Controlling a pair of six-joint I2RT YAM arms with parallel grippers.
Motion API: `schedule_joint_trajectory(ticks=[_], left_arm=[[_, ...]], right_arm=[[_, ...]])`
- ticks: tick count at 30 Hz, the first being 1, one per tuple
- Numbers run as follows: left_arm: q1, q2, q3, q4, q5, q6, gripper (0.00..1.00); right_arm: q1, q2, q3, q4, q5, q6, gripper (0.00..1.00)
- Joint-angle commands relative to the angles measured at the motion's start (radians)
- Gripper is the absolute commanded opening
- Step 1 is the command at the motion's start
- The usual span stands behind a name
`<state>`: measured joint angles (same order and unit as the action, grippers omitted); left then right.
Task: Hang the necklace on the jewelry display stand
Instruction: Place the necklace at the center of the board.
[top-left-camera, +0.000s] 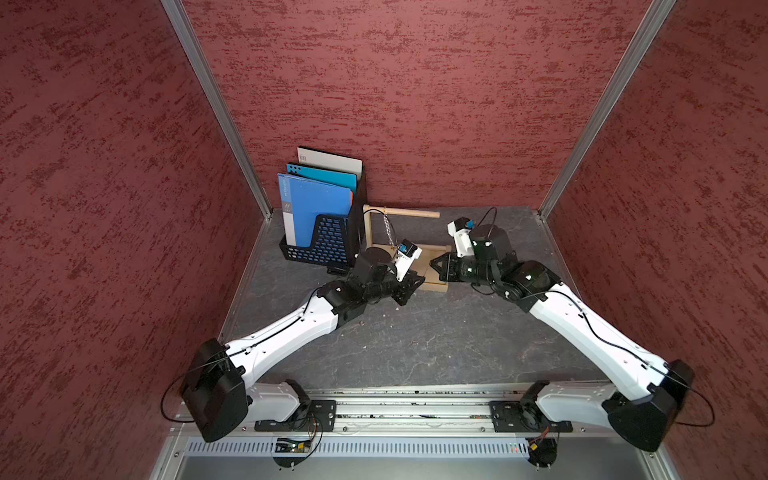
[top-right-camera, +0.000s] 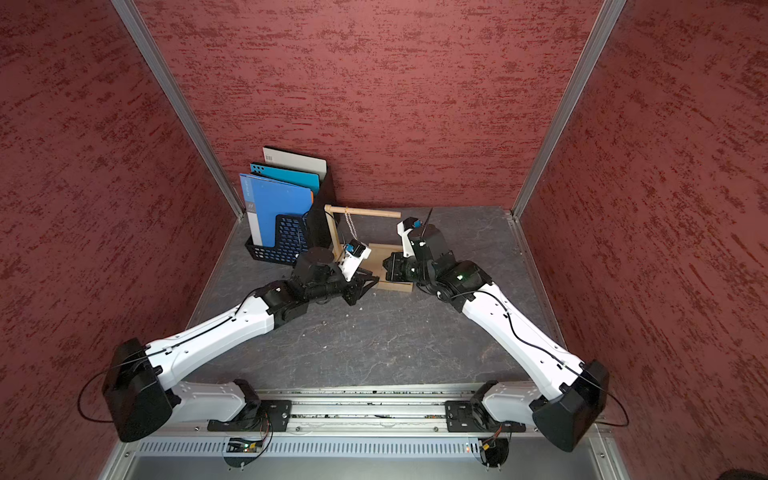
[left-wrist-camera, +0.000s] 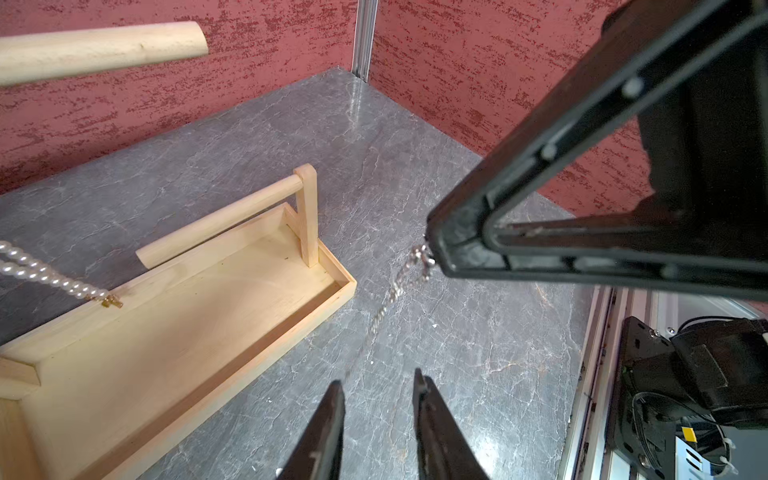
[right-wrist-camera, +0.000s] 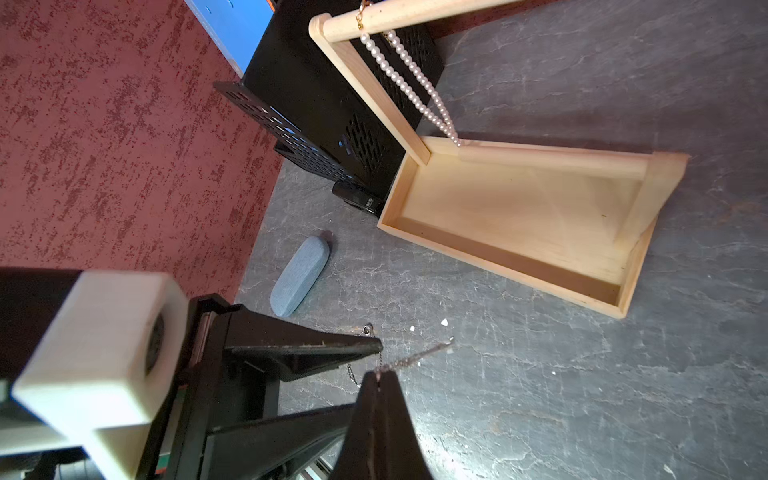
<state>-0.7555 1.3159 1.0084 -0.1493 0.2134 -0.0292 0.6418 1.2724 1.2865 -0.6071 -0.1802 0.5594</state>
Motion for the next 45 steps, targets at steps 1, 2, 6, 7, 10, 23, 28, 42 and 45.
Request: schedule_joint_trajectory(ticks=[1,2,6,7,10,23,28,42,45], left_arm=[[0.005,0.016,0.036,0.043,0.029,-0.008,0.31],[0.008,0.019,0.041,0.043,0.032,-0.009,0.31],[0.008,0.029,0.051,0.052,0.032,-0.009,0.3],[0.008,0.03,0.053,0.056,0.029,-0.009,0.3],[0.011,0.034,0.057,0.058,0.03,-0.01,0.24],[0.021,0.026,0.052,0.057,0.033,-0.021,0.09],[0.022,0.011,0.014,0.043,0.003,-0.028,0.14],[0.025,-0.07,-0.101,-0.005,-0.022,-0.047,0.19],[0.025,-0.075,-0.117,-0.01,-0.018,-0.049,0.19]], right_arm=[[0.012,-0.006,0.037,0.039,-0.016,-0.011,0.0],[0.012,-0.004,0.037,0.039,-0.018,-0.012,0.0],[0.016,0.001,0.039,0.041,-0.022,-0.011,0.0],[0.017,0.001,0.039,0.042,-0.022,-0.01,0.0],[0.018,0.002,0.039,0.042,-0.022,-0.013,0.0],[0.021,0.009,0.025,0.042,-0.005,-0.013,0.0],[0.02,0.019,-0.048,-0.04,0.139,0.056,0.0],[-0.086,0.091,-0.336,-0.151,0.331,0.309,0.0],[-0.094,0.094,-0.341,-0.209,0.389,0.321,0.01]])
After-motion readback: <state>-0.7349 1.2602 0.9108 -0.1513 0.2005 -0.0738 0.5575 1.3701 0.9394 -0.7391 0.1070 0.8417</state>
